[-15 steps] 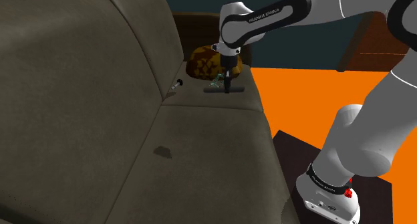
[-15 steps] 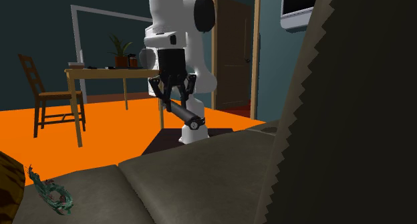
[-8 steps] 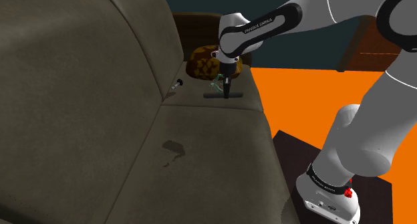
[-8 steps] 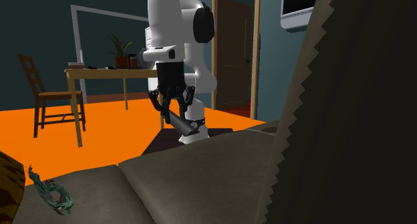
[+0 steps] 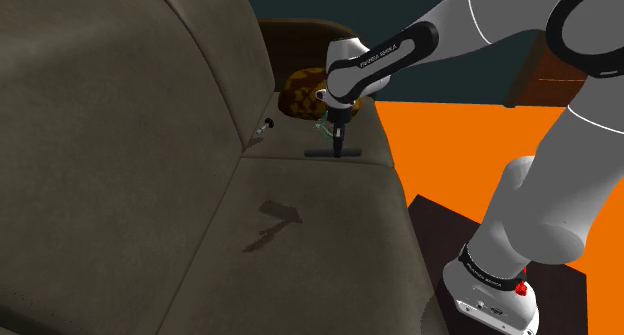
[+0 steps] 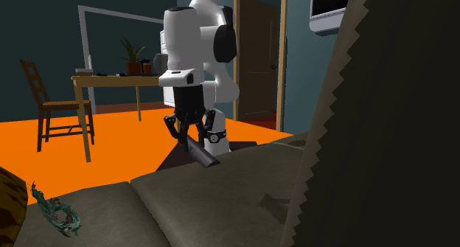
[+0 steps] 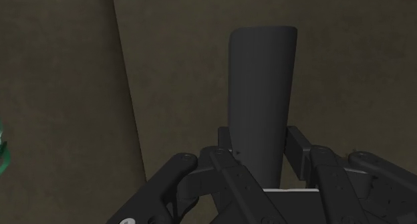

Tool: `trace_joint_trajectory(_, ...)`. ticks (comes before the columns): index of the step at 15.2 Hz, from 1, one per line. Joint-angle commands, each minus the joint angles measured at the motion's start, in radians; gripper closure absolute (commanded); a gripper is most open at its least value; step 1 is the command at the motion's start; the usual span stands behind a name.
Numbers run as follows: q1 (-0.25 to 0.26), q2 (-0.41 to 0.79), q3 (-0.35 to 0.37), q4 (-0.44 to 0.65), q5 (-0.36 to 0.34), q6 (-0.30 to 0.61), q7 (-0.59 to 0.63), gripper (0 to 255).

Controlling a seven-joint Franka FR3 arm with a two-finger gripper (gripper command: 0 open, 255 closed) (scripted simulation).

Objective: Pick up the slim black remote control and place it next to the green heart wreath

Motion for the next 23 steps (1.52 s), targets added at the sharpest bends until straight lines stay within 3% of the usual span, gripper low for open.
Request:
trace_joint_trajectory(1,-0.001,0.015,-0.002,-0.014,0.005,0.028,-0.007,255)
trace_joint_trajectory(16,-0.003,0.162,0.003,-0.083,0.070,0.237,-0.060,255)
trace_joint_trajectory(23,-0.003,0.162,0.003,-0.083,0.070,0.237,-0.060,255)
